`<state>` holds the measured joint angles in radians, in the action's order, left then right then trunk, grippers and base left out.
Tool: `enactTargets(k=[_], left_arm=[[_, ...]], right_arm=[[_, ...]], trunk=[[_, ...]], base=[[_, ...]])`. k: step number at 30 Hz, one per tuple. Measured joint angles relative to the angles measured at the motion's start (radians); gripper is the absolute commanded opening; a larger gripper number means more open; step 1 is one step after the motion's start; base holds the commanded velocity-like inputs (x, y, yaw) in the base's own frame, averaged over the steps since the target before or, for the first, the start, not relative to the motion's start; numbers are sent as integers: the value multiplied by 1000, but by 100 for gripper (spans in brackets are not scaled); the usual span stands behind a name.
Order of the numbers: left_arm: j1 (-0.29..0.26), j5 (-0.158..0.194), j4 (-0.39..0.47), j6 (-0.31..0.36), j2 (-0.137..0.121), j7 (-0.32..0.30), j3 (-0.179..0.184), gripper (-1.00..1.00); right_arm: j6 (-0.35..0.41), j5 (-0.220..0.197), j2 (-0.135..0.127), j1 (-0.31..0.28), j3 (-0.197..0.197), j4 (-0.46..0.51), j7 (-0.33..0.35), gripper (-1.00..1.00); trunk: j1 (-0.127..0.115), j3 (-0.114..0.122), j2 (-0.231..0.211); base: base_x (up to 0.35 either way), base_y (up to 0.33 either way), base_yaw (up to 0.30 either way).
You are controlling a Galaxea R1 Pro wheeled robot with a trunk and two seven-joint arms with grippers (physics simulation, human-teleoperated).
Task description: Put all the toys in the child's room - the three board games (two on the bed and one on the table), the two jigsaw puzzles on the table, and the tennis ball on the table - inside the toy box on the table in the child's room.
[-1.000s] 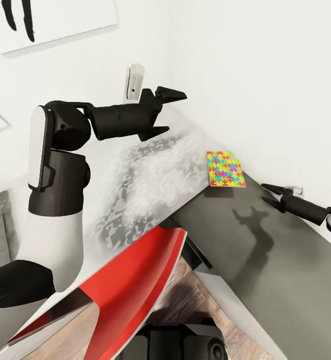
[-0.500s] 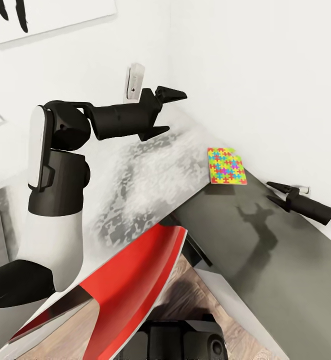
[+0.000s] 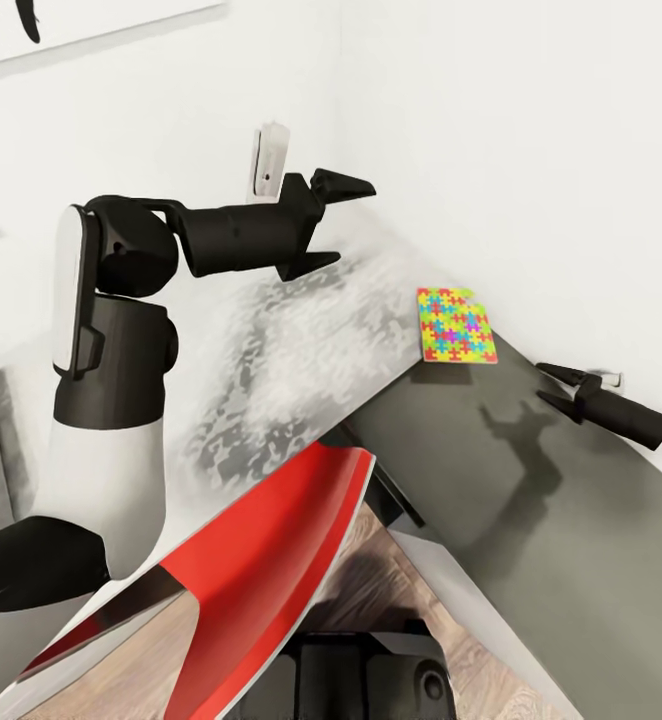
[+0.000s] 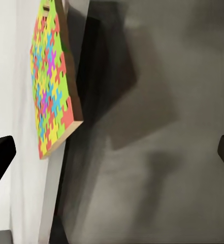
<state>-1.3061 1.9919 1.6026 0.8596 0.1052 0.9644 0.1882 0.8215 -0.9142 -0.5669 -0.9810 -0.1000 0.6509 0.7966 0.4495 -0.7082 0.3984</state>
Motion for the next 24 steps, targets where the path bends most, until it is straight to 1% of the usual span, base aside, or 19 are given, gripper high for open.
enactTargets(k=[9, 24], left_arm=[[-6, 7, 0, 0, 0, 14, 0, 100], [-7, 9, 0, 0, 0, 19, 0, 100]], right_arm=[[-1, 0, 0, 1, -2, 1, 0, 100], [-1, 0, -2, 1, -3, 1, 1, 100]], trunk=[[0, -8, 0], [0, -11, 0]], base=[[0, 0, 0], [0, 0, 0]])
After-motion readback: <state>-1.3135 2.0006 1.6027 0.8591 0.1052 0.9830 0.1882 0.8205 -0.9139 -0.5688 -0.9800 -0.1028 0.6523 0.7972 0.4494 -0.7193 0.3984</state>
